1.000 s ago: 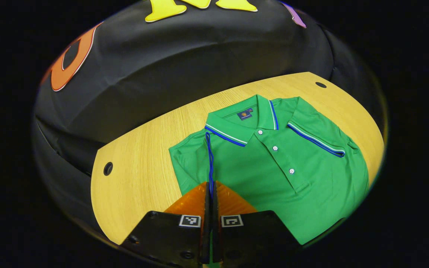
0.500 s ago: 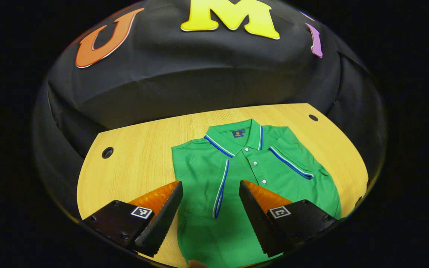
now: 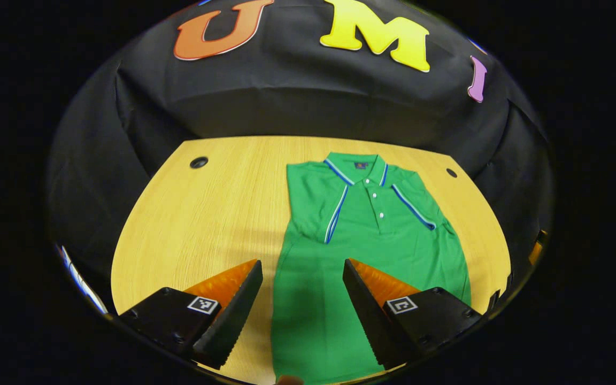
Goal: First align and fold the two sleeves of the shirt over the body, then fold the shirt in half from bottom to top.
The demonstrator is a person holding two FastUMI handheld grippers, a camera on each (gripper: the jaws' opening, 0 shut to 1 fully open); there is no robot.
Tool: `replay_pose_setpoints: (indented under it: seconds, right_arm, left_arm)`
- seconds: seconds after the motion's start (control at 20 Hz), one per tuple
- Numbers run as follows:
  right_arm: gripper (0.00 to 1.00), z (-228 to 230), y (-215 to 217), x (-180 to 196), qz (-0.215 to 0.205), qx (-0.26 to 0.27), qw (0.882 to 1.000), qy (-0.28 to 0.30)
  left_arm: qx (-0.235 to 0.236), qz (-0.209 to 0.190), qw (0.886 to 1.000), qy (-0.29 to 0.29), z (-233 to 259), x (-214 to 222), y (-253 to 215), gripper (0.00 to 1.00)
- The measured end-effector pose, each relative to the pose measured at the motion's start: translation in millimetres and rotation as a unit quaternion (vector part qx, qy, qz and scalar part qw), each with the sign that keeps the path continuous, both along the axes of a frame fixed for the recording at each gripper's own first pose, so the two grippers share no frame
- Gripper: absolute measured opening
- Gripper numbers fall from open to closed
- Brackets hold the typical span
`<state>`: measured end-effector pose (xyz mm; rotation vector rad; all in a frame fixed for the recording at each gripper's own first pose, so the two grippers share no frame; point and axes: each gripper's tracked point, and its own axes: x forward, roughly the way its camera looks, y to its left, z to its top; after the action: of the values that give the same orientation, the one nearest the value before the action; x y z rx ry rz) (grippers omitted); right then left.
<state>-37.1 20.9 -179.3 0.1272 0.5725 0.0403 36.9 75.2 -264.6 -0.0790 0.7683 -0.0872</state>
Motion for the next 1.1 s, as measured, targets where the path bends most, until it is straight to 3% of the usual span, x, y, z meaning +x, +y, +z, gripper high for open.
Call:
replay_pose_setpoints:
  seconds: [0.2,0.3,0.6,0.8,0.9,1.1]
  right_arm:
    - [0.92,-62.8,-4.2,-14.7,0.010,-0.011,0.997,0.078]
    - [0.96,-100.8,-6.5,-31.7,0.020,-0.020,0.991,0.129]
    - [0.95,-181.2,-17.0,-93.0,0.030,-0.027,0.963,0.266]
    - [0.96,-205.3,-23.0,-105.0,0.018,-0.018,0.943,0.332]
    - [0.93,-210.9,-21.8,-105.9,0.014,-0.014,0.938,0.346]
    - [0.96,-217.3,-18.5,-107.2,0.015,0.003,0.929,0.369]
  left_arm:
    - [-0.004,0.020,0.997,0.078,-42.9,-67.9,9.4,0.98]
    - [-0.013,0.018,0.993,0.118,-60.1,-102.7,3.7,0.99]
    - [0.006,0.004,0.975,0.221,-92.4,-185.8,4.1,0.99]
    - [0.023,-0.003,0.963,0.269,-102.9,-204.3,0.7,0.99]
    - [0.025,-0.003,0.959,0.281,-102.8,-201.7,0.9,0.99]
    - [0.028,-0.012,0.952,0.304,-108.5,-196.7,-3.7,0.99]
